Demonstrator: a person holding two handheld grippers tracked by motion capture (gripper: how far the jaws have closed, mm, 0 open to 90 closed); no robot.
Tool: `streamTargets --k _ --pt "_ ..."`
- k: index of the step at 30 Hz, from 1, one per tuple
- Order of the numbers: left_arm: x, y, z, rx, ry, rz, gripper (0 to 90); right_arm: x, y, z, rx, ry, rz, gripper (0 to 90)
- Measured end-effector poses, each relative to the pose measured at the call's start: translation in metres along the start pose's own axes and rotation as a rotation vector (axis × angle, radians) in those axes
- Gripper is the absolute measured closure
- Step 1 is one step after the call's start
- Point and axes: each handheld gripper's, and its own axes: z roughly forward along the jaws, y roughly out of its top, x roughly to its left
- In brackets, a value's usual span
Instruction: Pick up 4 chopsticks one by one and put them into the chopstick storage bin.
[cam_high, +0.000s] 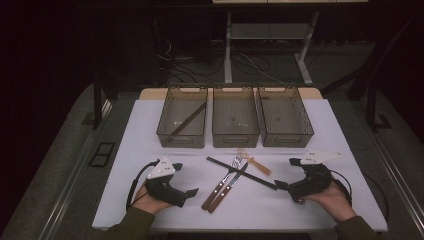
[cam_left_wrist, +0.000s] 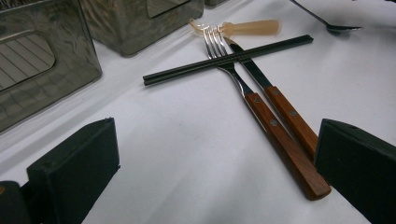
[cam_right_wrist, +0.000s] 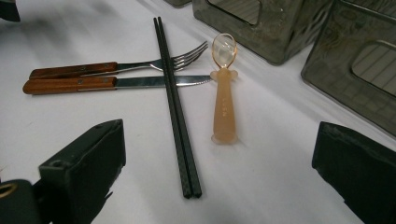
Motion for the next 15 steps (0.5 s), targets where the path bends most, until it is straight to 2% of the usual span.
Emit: streamTargets --k 6,12,15 --pt "-0.001 0.001 0.001 0.012 -0.008 0.005 0.0 -0.001 0.011 0.008 0.006 0.0 -0.019 3.0" --pt "-0.002 0.002 0.001 0.012 -0.003 0.013 0.0 0.0 0.018 0.017 0.028 0.029 -0.031 5.7" --pt "-0.001 0.001 0.002 0.014 -0.005 0.004 0.0 0.0 0.02 0.02 0.036 0.042 -0.033 7.1"
